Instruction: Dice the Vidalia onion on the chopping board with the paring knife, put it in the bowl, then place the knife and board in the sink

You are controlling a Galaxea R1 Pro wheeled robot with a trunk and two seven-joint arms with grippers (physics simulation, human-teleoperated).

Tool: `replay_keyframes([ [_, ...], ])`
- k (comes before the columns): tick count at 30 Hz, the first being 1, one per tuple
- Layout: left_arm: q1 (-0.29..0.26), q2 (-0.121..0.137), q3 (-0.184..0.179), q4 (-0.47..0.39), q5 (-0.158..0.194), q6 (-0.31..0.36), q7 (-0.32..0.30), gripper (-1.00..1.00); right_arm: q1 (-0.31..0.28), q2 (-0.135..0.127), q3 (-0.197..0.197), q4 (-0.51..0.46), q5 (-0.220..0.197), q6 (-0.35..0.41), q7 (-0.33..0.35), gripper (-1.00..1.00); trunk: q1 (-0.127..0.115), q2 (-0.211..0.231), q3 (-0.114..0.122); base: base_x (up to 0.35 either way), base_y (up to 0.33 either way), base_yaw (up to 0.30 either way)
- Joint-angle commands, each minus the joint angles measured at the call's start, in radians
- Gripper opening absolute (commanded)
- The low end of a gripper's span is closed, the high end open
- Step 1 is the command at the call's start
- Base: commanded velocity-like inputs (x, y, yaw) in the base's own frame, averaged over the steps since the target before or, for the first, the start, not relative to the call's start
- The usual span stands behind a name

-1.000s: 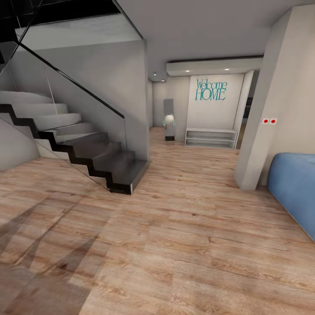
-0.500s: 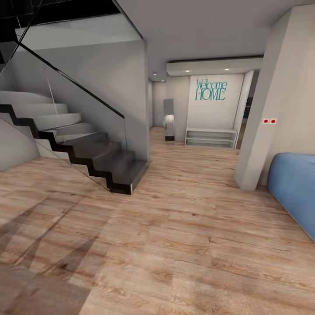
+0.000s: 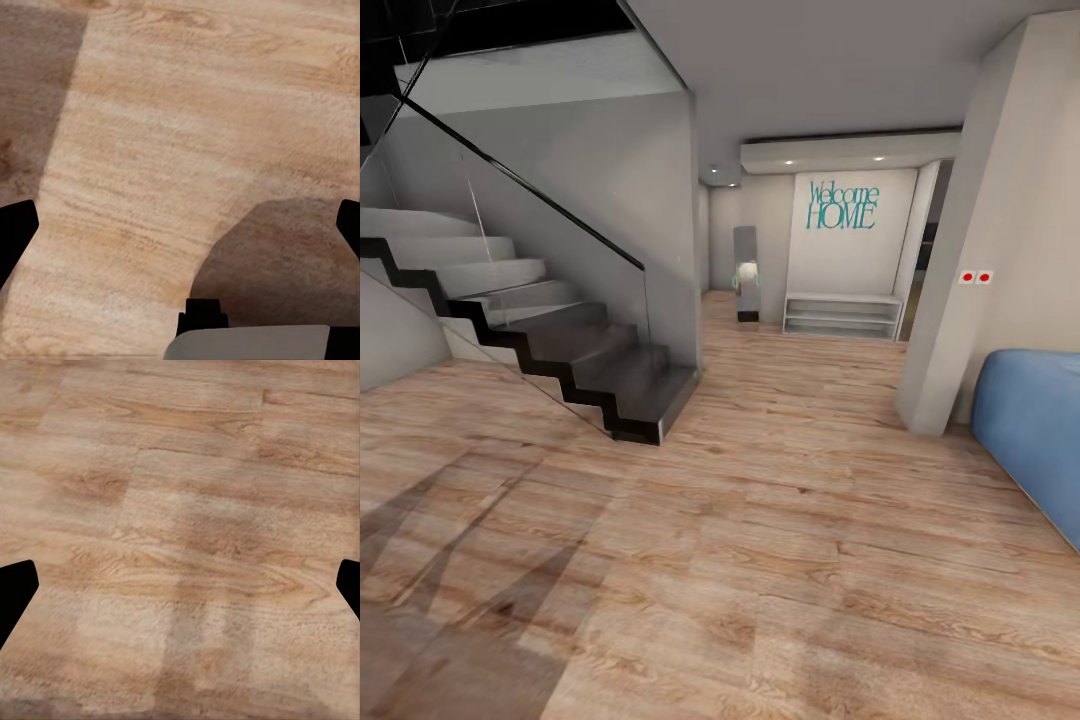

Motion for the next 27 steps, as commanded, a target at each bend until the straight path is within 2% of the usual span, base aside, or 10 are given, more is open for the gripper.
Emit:
replay_keyframes([
  [1,0.000,0.000,0.001,0.000,0.000,-0.002,0.000,1.00,-0.001,0.000,0.000,0.001,0.000,-0.003,-0.003,1.00,0.000,0.000,-0.001,0.000,0.000,0.000],
  [8,0.000,-0.001,0.001,0.003,0.000,-0.002,0.000,1.00,-0.001,0.000,0.000,0.001,0.000,-0.003,-0.003,1.00,0.000,0.000,-0.001,-0.082,0.000,0.000],
  [22,0.000,-0.003,-0.001,0.016,-0.001,-0.002,0.000,1.00,-0.001,0.000,0.000,0.001,0.000,-0.003,-0.003,1.00,0.000,0.000,-0.001,-0.317,-0.002,0.000],
  [27,0.000,-0.003,-0.001,0.017,-0.001,-0.002,0.000,1.00,-0.001,0.002,0.000,0.002,0.000,-0.003,-0.009,1.00,0.000,0.000,-0.001,-0.173,-0.047,0.072],
])
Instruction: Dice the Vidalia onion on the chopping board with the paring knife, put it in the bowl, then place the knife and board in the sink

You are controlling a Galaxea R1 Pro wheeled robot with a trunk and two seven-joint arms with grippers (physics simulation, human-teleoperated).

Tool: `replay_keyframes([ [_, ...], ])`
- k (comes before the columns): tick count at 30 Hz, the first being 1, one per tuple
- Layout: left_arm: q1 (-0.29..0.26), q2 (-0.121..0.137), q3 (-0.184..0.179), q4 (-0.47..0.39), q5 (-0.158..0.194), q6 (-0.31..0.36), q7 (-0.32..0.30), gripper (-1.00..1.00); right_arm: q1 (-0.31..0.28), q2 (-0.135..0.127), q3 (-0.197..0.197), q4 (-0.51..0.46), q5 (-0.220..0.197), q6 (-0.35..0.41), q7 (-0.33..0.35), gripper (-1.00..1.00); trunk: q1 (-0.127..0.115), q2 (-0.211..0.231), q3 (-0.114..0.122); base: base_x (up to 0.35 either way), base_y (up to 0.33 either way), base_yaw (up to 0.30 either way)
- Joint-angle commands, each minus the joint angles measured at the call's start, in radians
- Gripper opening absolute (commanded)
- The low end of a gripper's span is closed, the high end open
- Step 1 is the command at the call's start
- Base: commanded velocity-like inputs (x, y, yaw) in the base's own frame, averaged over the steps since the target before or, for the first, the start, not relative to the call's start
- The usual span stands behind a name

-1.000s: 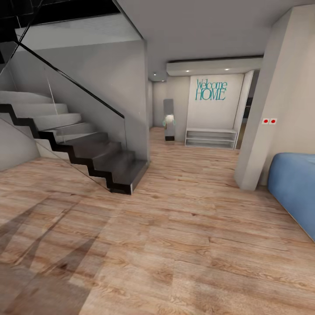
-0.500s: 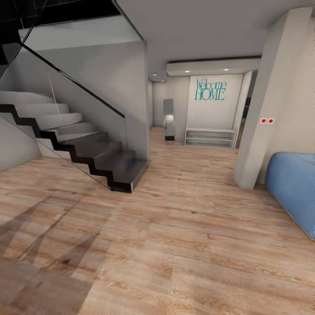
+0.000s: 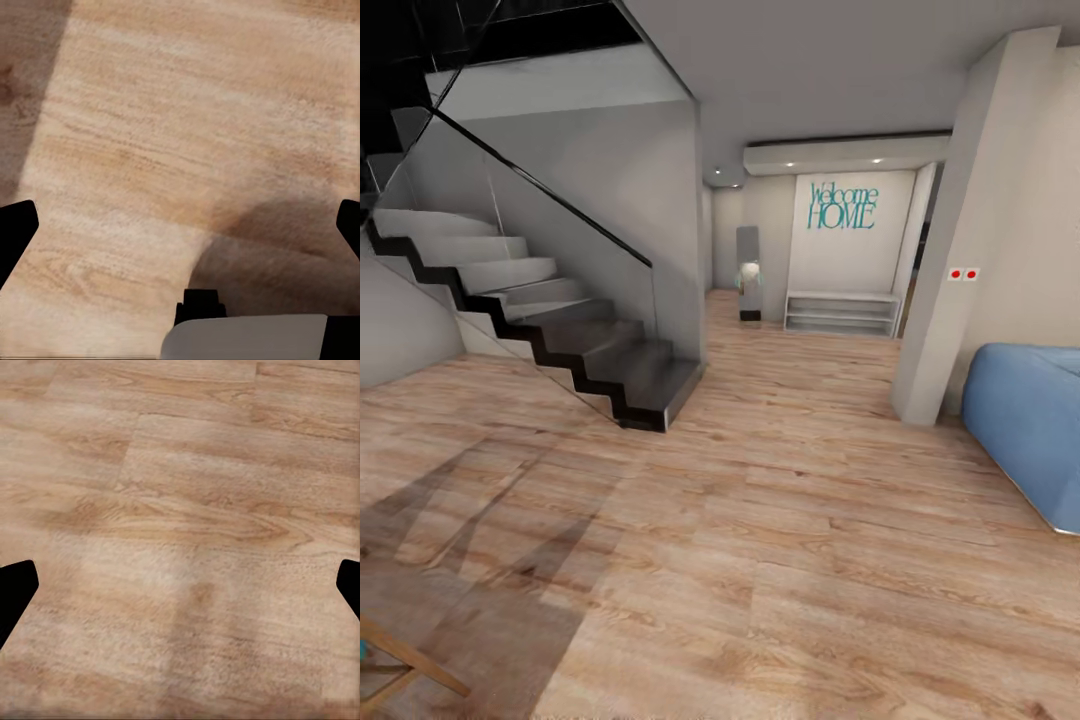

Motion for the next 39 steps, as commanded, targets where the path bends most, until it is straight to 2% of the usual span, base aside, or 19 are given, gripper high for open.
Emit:
replay_keyframes([
  [1,0.000,0.000,0.001,-0.001,0.000,-0.002,0.000,1.00,-0.001,0.001,0.000,0.001,0.000,-0.003,-0.003,1.00,0.000,0.000,-0.001,-0.039,-0.012,0.225],
  [14,0.000,-0.002,-0.001,-0.001,-0.004,-0.003,0.000,1.00,-0.001,0.002,0.000,0.002,0.000,-0.002,-0.004,1.00,0.000,0.000,-0.008,-0.044,-0.049,0.269],
  [26,0.000,-0.002,-0.002,-0.001,-0.007,-0.003,0.000,1.00,-0.001,0.002,0.000,0.002,0.000,-0.002,-0.004,1.00,0.000,0.000,-0.014,-0.124,-0.275,0.275],
  [39,0.000,-0.002,-0.002,-0.001,-0.007,-0.006,0.000,1.00,-0.001,0.003,0.000,0.002,0.000,-0.001,-0.004,1.00,0.000,0.000,-0.021,-0.015,-0.311,0.275],
])
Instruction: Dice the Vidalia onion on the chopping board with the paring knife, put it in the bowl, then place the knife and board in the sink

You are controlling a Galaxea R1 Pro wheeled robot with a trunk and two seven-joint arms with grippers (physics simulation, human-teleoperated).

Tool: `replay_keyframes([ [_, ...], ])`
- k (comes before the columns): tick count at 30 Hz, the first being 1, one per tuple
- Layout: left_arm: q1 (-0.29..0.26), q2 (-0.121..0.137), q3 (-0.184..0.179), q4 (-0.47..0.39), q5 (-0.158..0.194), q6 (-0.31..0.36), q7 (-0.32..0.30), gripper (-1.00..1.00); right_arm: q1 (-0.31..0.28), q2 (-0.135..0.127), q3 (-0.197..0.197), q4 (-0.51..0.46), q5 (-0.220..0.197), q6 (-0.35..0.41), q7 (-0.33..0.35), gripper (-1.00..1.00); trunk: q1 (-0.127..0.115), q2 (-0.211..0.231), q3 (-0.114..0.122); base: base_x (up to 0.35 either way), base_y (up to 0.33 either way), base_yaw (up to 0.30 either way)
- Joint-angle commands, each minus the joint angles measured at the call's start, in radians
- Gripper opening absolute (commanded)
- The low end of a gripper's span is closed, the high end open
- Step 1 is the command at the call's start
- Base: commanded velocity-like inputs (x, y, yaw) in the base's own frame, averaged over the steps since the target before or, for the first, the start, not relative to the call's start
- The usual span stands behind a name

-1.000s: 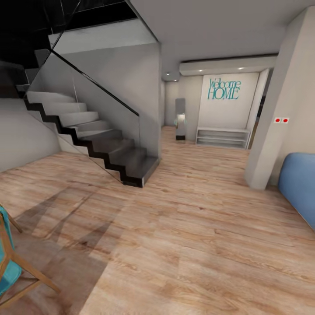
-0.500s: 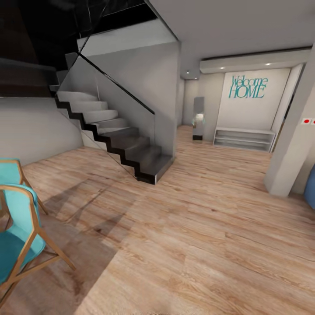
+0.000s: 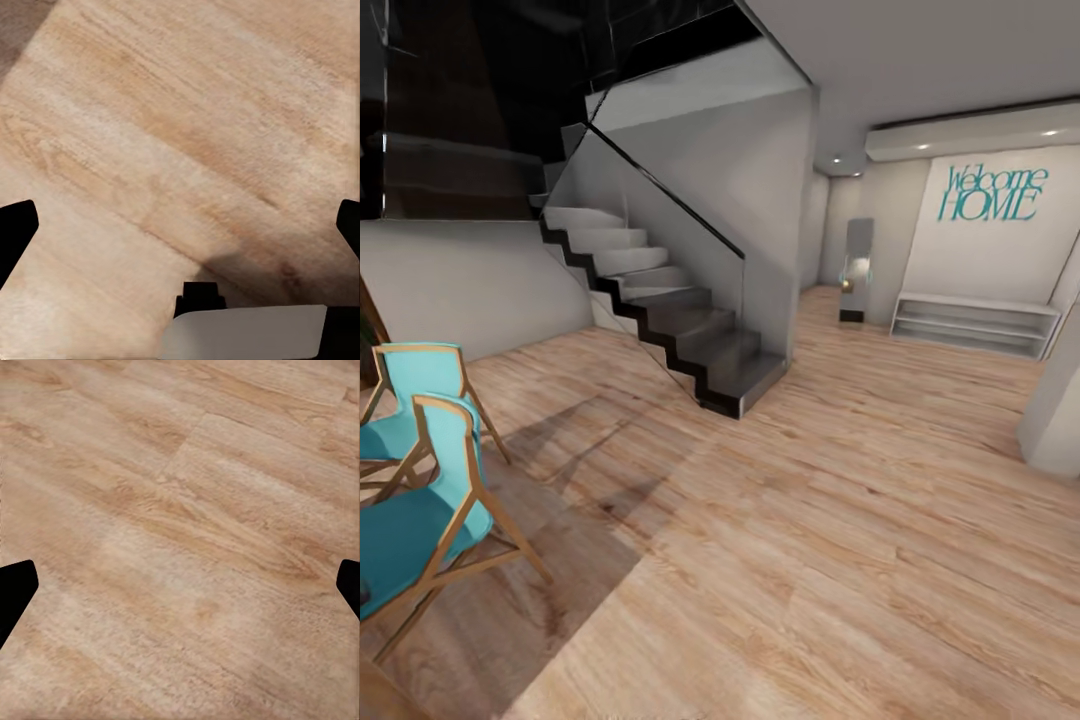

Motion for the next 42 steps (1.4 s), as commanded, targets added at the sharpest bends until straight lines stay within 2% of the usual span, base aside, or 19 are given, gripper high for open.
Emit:
replay_keyframes([
  [1,0.000,0.001,0.001,-0.001,0.000,-0.001,0.000,1.00,-0.001,0.000,0.000,0.001,0.000,-0.003,-0.002,1.00,0.000,0.000,-0.001,0.000,-0.125,0.275],
  [42,0.000,0.000,0.001,0.015,0.000,-0.001,-0.001,1.00,-0.001,0.001,0.000,0.001,0.000,-0.003,-0.002,1.00,0.000,0.000,-0.024,0.000,-0.007,0.275],
])
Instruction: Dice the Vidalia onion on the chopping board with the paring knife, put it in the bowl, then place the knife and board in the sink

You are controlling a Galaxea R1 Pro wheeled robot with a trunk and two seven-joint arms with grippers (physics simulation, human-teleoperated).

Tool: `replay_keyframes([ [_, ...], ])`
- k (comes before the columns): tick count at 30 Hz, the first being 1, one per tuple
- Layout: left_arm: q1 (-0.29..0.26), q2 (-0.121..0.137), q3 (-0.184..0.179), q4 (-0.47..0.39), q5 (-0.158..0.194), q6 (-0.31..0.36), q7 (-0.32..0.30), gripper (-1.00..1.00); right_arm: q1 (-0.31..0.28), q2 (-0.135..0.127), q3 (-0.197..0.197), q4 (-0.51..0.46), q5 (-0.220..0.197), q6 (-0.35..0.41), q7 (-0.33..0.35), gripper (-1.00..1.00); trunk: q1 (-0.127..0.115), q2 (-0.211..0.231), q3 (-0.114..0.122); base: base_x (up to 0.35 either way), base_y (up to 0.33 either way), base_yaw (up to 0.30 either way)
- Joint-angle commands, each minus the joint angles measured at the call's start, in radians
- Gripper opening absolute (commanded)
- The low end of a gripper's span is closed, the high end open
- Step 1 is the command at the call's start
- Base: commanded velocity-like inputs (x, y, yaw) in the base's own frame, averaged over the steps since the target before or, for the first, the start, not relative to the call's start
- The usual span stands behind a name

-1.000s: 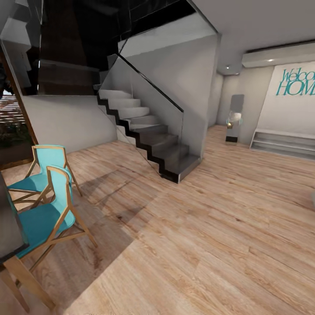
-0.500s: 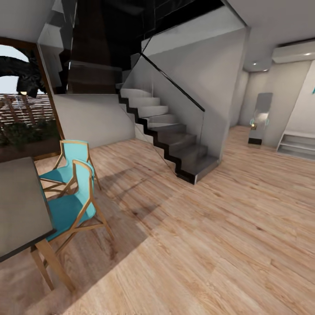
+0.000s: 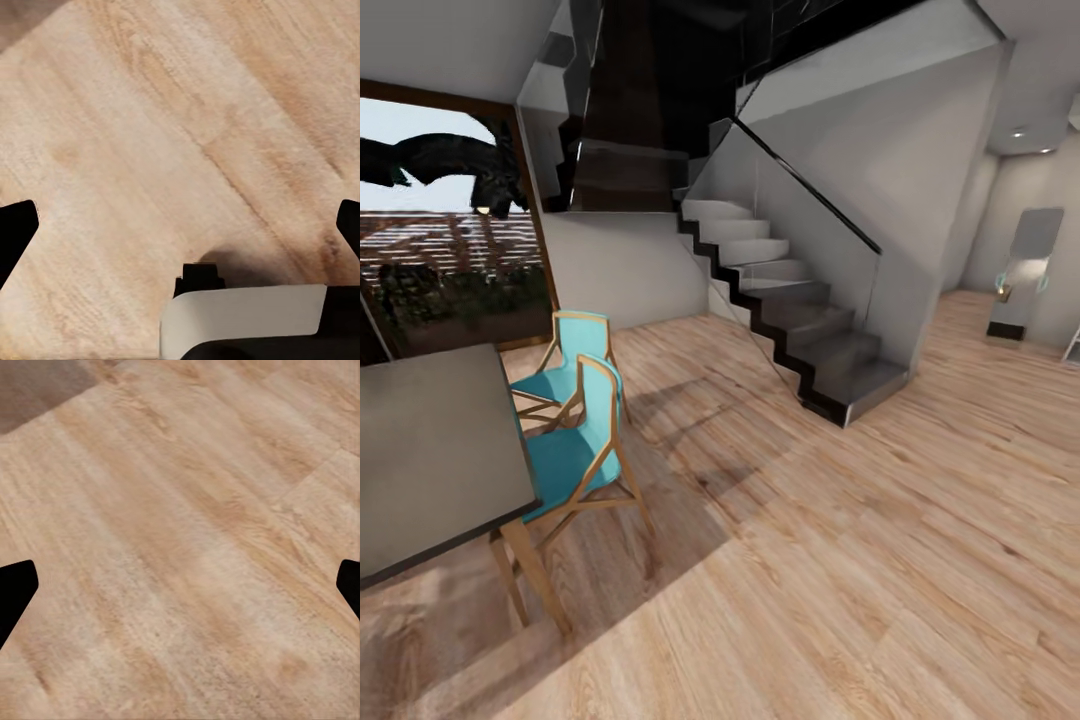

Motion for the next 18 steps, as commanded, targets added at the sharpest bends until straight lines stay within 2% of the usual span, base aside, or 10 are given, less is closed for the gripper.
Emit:
replay_keyframes([
  [1,0.000,0.000,0.001,-0.001,0.000,-0.002,0.000,1.00,0.000,0.000,0.000,0.000,0.000,-0.003,-0.003,1.00,0.000,0.000,-0.001,0.000,0.000,0.275],
  [18,0.000,0.000,0.002,-0.004,0.000,-0.002,0.001,1.00,0.000,0.000,0.000,0.000,0.000,-0.004,-0.003,1.00,0.000,0.000,-0.011,0.000,0.000,0.275],
])
